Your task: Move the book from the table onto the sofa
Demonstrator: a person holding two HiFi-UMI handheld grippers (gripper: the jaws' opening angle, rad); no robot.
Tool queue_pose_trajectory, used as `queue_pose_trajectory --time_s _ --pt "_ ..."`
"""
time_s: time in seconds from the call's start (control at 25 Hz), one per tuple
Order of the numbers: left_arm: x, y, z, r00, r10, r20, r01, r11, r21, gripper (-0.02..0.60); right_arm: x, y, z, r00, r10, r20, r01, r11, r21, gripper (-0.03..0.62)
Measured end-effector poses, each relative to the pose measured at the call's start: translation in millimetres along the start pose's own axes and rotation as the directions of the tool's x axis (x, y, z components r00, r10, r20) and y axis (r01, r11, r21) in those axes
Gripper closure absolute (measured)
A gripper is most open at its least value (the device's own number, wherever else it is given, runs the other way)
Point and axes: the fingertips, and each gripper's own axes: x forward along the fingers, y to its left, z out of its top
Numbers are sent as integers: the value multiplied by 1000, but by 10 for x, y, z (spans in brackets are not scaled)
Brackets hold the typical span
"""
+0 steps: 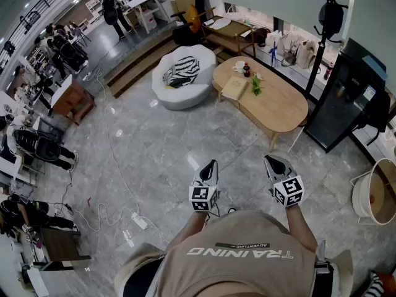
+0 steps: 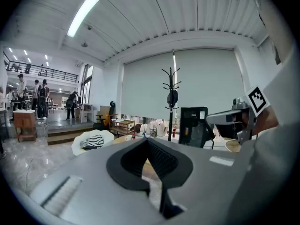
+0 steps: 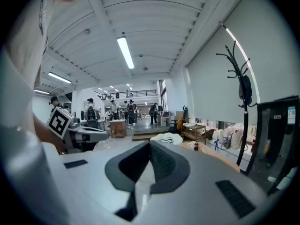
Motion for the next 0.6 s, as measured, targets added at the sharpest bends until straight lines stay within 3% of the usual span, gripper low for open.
queue_pose_trajectory --time_s 0.32,0.6 --pt "31 173 -107 999 -22 -25 21 999 -27 591 156 -9 29 999 -19 25 17 997 78 589" --pt "45 396 -210 997 -62 -39 61 998 -29 591 370 108 11 1000 -28 6 28 999 34 589"
